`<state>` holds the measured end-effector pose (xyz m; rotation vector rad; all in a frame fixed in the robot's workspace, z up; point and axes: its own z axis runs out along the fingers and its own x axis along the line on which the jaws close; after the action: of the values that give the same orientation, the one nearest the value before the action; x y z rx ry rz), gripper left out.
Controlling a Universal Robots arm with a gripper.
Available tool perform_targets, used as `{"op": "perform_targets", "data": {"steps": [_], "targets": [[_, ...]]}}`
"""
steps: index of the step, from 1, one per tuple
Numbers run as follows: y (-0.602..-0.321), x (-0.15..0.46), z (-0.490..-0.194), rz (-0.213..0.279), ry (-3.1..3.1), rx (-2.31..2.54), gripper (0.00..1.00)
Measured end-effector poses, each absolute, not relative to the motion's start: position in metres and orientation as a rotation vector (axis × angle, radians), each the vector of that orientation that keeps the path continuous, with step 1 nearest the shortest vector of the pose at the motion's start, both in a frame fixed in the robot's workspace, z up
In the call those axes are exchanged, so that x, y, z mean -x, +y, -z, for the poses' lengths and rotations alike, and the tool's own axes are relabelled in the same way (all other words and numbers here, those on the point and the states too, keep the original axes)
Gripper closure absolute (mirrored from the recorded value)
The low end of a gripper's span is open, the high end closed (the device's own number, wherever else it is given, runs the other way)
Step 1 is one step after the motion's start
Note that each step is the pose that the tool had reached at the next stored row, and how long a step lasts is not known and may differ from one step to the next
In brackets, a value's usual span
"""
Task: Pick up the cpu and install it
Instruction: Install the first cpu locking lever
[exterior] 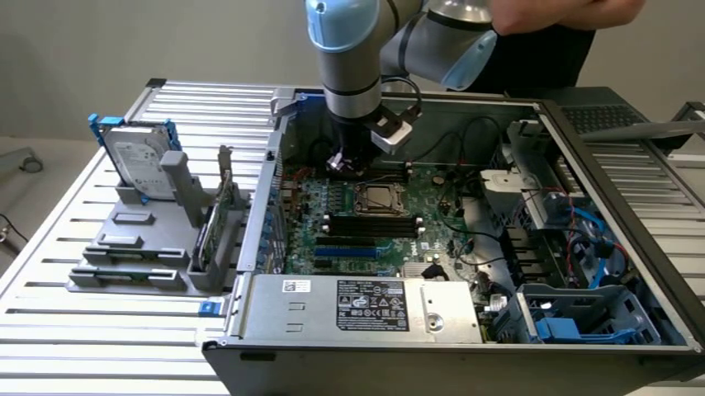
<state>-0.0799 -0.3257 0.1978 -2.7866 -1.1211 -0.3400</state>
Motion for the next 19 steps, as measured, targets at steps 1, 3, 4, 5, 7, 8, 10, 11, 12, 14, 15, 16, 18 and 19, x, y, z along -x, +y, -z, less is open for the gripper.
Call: {"op": "perform_targets", "data": {"steps": [1,3,4,5,7,8,10,11,12,14,15,16,18,19], "targets": [[-0.3257,0.0797,-0.1978,0.340,-1.121,2.787,0.89],[-0.3257,0.0792,-0.1976,0.339,-1.122,2.788,0.89],[-0.3257,0.0789,-0.1976,0.339,-1.122,2.788,0.89],[-0.3257,0.0786,-0.1975,0.339,-1.122,2.788,0.89],[-0.3257,0.0778,-0.1974,0.339,-1.123,2.789,0.89],[-0.3257,0.0774,-0.1973,0.339,-1.123,2.789,0.89],[-0.3257,0.0765,-0.1971,0.338,-1.123,2.789,0.89],[-0.3257,0.0761,-0.1971,0.338,-1.124,2.789,0.89],[-0.3257,0.0757,-0.1970,0.338,-1.124,2.789,0.89],[-0.3257,0.0749,-0.1969,0.338,-1.124,2.790,0.89],[-0.3257,0.0745,-0.1969,0.338,-1.124,2.790,0.89],[-0.3258,0.0741,-0.1968,0.338,-1.124,2.790,0.89],[-0.3257,0.0733,-0.1968,0.338,-1.125,2.790,0.89],[-0.3258,0.0729,-0.1968,0.338,-1.125,2.790,0.89]]}}
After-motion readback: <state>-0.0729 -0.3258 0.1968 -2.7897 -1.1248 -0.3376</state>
